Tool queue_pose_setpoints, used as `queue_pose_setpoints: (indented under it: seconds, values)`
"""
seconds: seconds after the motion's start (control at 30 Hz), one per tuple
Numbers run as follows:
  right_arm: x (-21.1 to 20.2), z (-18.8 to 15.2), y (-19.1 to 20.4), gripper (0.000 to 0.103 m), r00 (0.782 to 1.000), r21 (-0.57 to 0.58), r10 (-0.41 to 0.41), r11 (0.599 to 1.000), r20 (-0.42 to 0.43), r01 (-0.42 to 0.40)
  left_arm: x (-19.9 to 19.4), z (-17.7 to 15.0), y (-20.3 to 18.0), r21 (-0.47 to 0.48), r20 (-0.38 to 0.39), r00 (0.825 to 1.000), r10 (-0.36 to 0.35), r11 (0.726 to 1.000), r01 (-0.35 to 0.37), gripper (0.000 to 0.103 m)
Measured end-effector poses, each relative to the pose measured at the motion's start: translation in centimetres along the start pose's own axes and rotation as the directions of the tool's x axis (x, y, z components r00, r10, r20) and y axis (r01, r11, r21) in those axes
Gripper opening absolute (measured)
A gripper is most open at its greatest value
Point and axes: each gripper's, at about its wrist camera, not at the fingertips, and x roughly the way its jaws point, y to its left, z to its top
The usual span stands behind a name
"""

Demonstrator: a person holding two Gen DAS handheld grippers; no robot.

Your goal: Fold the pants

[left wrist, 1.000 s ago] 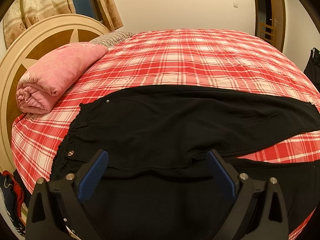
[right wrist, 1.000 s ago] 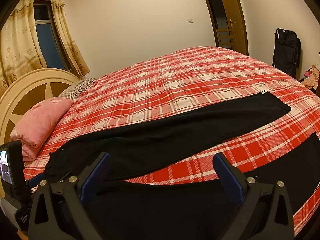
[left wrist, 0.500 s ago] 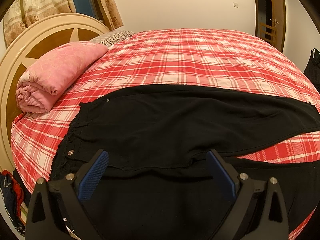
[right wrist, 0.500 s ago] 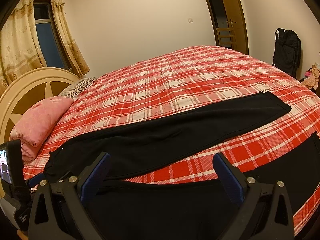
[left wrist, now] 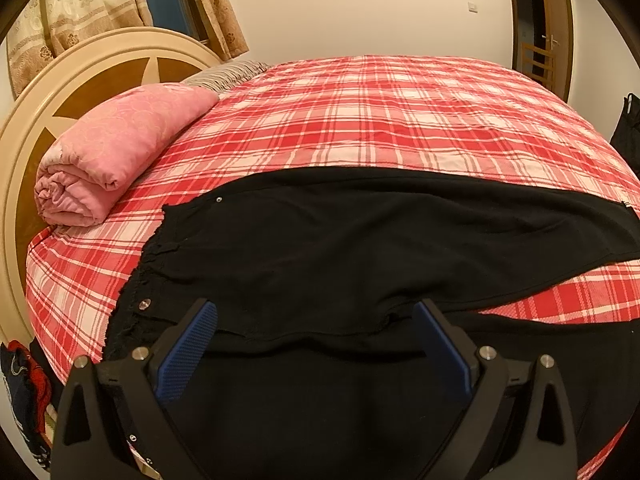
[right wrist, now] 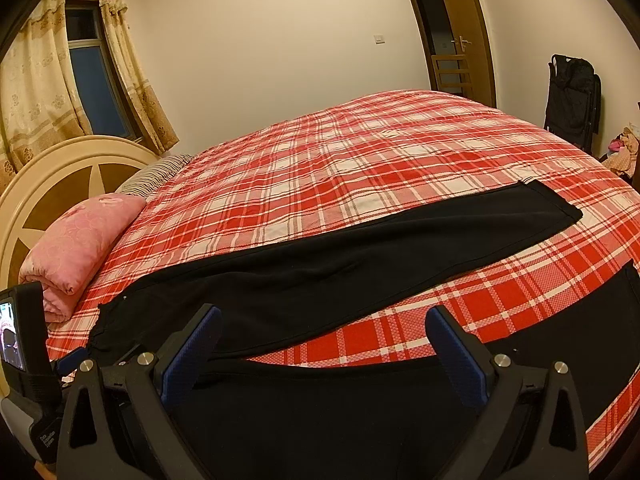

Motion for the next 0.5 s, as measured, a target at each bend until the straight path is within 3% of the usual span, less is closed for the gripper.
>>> queue_pose_setpoints:
  seconds: [0.5]
  values:
    - [0.49, -0.26, -0.19, 0.102, 1.000, 0.005, -0.001, 1.000, -0.010, 0.001, 0.05, -0.06, -0.05, 0.006, -0.004, 1.000, 0.005, 1.000, -0.005, 0.100]
